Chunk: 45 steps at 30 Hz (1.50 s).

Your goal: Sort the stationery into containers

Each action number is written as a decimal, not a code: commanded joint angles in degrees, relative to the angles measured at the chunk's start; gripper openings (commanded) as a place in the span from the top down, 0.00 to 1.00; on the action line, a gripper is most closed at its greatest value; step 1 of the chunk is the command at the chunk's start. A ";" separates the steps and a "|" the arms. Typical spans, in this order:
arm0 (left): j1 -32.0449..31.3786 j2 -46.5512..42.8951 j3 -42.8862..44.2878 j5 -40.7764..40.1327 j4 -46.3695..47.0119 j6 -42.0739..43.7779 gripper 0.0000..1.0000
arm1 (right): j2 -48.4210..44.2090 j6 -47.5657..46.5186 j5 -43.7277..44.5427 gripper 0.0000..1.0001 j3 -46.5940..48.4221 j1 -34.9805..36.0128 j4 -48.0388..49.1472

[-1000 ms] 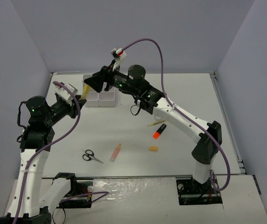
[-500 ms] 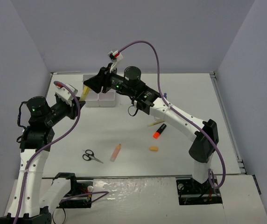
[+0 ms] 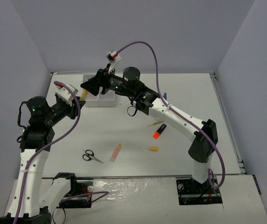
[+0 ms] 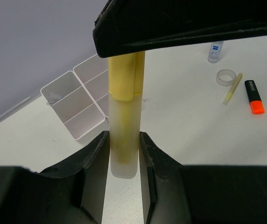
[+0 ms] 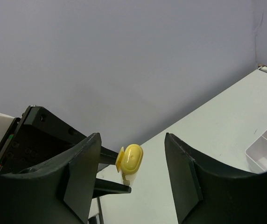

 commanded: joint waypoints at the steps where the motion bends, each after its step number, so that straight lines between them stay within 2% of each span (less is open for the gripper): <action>1: 0.07 0.08 2.04 0.38 4.77 0.69 1.00 | -2.38 -0.80 -1.04 0.49 2.58 0.53 4.54; 3: 0.11 0.16 2.30 0.27 4.91 0.69 1.00 | -1.75 -0.62 -0.90 0.59 2.62 0.66 4.25; 7: 0.11 0.35 2.84 0.14 4.80 0.69 1.00 | -0.43 0.33 -0.82 0.68 2.83 0.83 3.99; 10: 0.13 0.20 2.91 0.11 4.68 0.78 1.00 | 0.08 0.63 -0.77 0.81 2.94 0.93 4.14; 12: 0.12 0.18 2.93 -0.18 5.05 0.73 1.00 | 0.34 0.65 -0.97 0.93 3.05 1.13 4.16; 14: 0.04 0.11 3.03 -0.81 6.35 0.23 1.00 | 0.57 0.77 -1.22 0.99 2.81 1.46 4.20; 18: 0.13 0.34 3.73 -2.35 12.98 -2.26 1.00 | 1.16 1.07 -1.13 1.00 1.11 2.34 4.90; 24: 0.13 0.72 7.02 1.05 18.05 -6.92 1.00 | 1.91 0.09 -0.19 1.00 -1.81 3.88 5.32; 33: 0.13 1.08 8.89 0.83 18.77 -5.73 1.00 | 4.31 -0.15 -0.14 1.00 -4.15 5.55 3.82; 45: 0.45 1.08 9.59 0.33 17.48 -4.15 1.00 | 2.51 -2.78 0.57 1.00 -9.30 5.39 0.93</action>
